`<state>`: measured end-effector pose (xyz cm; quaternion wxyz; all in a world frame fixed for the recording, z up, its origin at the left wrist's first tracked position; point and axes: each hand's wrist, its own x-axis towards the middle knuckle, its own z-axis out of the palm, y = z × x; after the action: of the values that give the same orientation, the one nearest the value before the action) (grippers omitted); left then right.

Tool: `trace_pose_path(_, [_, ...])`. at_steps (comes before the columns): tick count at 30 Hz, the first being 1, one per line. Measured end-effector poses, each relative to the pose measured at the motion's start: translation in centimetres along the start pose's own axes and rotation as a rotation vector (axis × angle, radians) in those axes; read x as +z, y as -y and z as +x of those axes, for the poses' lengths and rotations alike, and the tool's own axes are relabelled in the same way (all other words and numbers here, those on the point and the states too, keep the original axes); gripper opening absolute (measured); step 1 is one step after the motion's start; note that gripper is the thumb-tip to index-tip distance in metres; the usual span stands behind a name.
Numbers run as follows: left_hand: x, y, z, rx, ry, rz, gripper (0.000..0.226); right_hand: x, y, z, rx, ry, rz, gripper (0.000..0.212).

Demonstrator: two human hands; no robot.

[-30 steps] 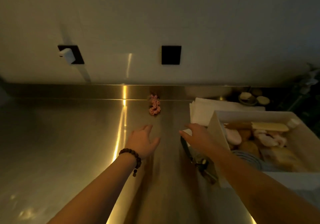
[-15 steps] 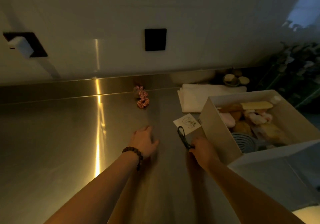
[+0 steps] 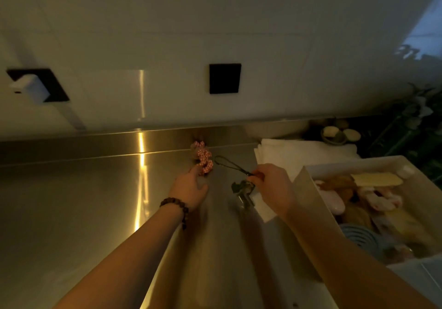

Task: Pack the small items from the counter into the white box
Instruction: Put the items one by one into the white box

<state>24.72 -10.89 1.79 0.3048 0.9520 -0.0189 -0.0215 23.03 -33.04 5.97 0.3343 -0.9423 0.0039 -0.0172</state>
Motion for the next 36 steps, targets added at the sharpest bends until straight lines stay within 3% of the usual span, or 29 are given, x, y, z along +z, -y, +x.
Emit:
trace_pose_path(12, [3.2, 1.2, 8.0, -0.068, 0.029, 0.054, 0.061, 3.4, -0.1, 8.0, 0.062, 0.012, -0.019, 0.012])
trace_pose_path(17, [4.5, 1.2, 9.2, -0.047, -0.037, 0.241, 0.040, 3.9, -1.2, 8.4, 0.116, -0.001, -0.014, 0.011])
trace_pose_path(19, [4.4, 1.2, 9.3, -0.036, -0.071, 0.178, 0.031, 3.7, -1.3, 8.2, 0.114, -0.012, 0.003, 0.010])
trace_pose_path(22, [3.4, 0.9, 8.8, 0.023, -0.109, 0.006, 0.036, 2.7, -1.0, 7.9, 0.094, -0.040, 0.019, 0.009])
trace_pose_path(29, [-1.1, -2.0, 6.0, 0.159, -0.220, -0.125, 0.021, -2.6, 0.6, 5.9, -0.001, -0.128, 0.047, 0.006])
trace_pose_path(36, [-4.2, -9.9, 3.0, 0.327, -0.299, -0.258, 0.020, -13.9, 0.5, 1.6, -0.037, -0.330, 0.066, 0.006])
